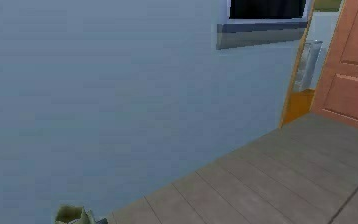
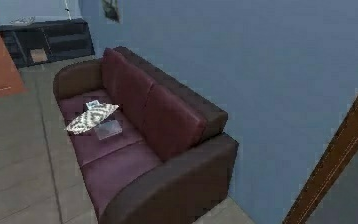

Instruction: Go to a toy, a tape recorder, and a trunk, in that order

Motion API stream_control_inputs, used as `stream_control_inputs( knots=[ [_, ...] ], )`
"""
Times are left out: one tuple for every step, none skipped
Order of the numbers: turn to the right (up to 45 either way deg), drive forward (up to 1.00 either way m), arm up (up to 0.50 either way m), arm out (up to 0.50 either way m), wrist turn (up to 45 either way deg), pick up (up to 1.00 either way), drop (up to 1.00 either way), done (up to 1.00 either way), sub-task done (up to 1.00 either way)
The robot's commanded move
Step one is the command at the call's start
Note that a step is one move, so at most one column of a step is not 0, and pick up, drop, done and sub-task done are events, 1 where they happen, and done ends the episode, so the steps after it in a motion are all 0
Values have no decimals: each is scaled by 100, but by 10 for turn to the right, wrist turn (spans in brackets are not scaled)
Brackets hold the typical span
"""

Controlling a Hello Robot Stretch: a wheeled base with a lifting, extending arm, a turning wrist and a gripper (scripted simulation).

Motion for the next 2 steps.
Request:
stream_control_inputs(
  knots=[
    [0, 10, 0, 0, 0, 0, 0, 0, 0],
    [240, 0, 0, 0, 0, 0, 0, 0, 0]
  ],
)
